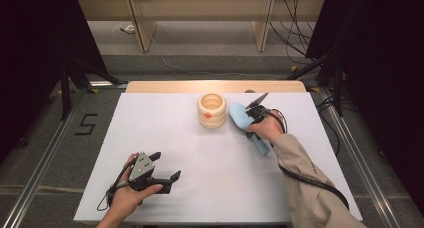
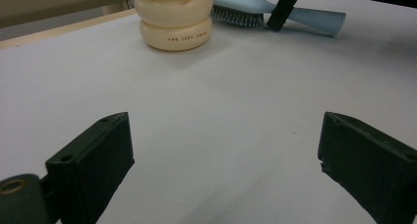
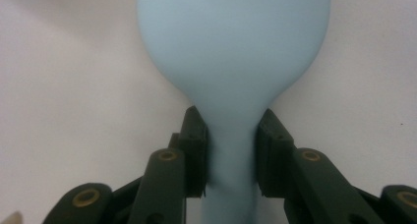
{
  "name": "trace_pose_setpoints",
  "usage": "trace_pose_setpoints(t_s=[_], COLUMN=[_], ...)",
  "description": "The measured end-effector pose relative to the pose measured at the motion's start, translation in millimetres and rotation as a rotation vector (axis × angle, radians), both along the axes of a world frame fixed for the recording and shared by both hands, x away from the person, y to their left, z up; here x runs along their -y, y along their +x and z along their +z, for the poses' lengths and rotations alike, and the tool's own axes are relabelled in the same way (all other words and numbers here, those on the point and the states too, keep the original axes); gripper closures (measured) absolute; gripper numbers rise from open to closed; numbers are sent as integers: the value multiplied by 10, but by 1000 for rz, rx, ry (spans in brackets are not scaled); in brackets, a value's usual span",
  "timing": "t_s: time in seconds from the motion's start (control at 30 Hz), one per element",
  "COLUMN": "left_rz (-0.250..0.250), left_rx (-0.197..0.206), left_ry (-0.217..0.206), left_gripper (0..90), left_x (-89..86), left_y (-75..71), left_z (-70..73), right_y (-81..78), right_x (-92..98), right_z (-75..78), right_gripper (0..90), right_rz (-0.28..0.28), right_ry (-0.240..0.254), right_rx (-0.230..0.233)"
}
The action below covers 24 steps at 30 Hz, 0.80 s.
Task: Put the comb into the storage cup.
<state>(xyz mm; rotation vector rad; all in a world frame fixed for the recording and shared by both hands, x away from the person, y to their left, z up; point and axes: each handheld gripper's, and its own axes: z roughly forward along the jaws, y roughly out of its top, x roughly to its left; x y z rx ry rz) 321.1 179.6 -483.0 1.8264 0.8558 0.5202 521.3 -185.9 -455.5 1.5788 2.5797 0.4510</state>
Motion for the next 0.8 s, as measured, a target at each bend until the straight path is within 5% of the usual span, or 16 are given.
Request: trace_pose_setpoints(t_s=[0.4,0.8], left_rz=[5,5], left_rx=[1,-4], left_ry=[1,8], left_gripper=[61,62], left_x=[5,10], left_y=[-5,-1], left_z=[0,-15], right_y=[-131,-438], right_x=[68,236], right_z=[165,184], right_gripper=[701,701], right_rz=[-8,-2], right_ry=[96,246], right_rx=[78,221])
